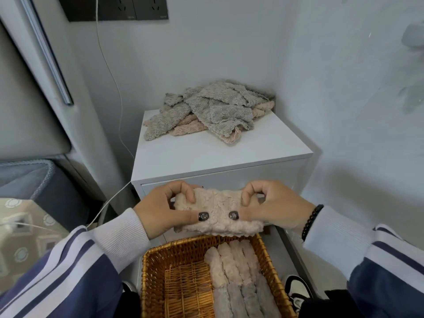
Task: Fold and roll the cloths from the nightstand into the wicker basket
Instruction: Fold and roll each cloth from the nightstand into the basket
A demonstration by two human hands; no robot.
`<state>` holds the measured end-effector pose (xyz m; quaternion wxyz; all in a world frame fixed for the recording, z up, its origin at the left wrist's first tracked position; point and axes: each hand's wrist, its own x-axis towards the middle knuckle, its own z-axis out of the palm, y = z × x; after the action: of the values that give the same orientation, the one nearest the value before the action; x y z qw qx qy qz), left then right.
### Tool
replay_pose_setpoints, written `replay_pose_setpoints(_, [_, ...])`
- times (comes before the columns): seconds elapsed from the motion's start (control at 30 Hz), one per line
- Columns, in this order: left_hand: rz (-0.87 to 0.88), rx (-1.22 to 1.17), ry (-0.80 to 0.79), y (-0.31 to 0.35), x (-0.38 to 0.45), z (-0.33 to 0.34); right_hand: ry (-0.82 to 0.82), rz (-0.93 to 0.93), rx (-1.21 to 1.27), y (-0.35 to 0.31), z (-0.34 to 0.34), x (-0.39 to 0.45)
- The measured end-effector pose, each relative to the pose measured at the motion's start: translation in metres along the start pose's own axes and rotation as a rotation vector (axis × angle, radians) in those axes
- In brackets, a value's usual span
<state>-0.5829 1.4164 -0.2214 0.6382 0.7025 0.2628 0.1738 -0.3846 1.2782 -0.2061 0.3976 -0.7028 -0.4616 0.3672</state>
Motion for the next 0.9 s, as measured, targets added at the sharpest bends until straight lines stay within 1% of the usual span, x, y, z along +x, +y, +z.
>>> replay_pose_setpoints(0.07, [-0.041,0.075,0.034,-0.006,0.000,-0.002,-0.016,0.005,-0.063,0.007,0.007,0.003])
replay_pose_setpoints(0.13, [-0.061,0.198,0.045,-0.014,0.000,-0.004,-0.083,0.043,-0.166,0.014,0.016,0.006])
replay_pose_setpoints(0.23, [-0.066,0.407,-0.025,-0.027,0.001,-0.008,-0.186,0.082,-0.422,0.023,0.036,0.009])
replay_pose_setpoints(0.3, [-0.107,0.619,-0.080,-0.038,0.003,-0.010,-0.258,0.063,-0.535,0.032,0.051,0.012])
replay_pose_setpoints(0.4, [-0.208,0.892,-0.161,-0.048,0.004,-0.005,-0.330,0.090,-0.575,0.048,0.071,0.017])
replay_pose_setpoints(0.47, [-0.261,1.016,-0.208,-0.056,0.007,-0.002,-0.341,0.125,-0.595,0.059,0.083,0.021])
replay_pose_setpoints(0.53, [-0.310,1.109,-0.212,-0.067,0.011,-0.002,-0.342,0.185,-0.569,0.075,0.095,0.026])
replay_pose_setpoints(0.6, [-0.354,1.158,-0.178,-0.083,0.013,-0.005,-0.323,0.250,-0.551,0.091,0.107,0.031])
replay_pose_setpoints(0.73, [-0.468,1.127,-0.124,-0.117,0.017,-0.008,-0.246,0.255,-0.741,0.122,0.127,0.033])
replay_pose_setpoints(0.83, [-0.573,1.115,-0.115,-0.140,0.020,-0.005,-0.194,0.282,-0.684,0.153,0.146,0.036])
replay_pose_setpoints(0.9, [-0.624,1.057,-0.090,-0.153,0.020,0.001,-0.170,0.339,-0.553,0.165,0.152,0.036])
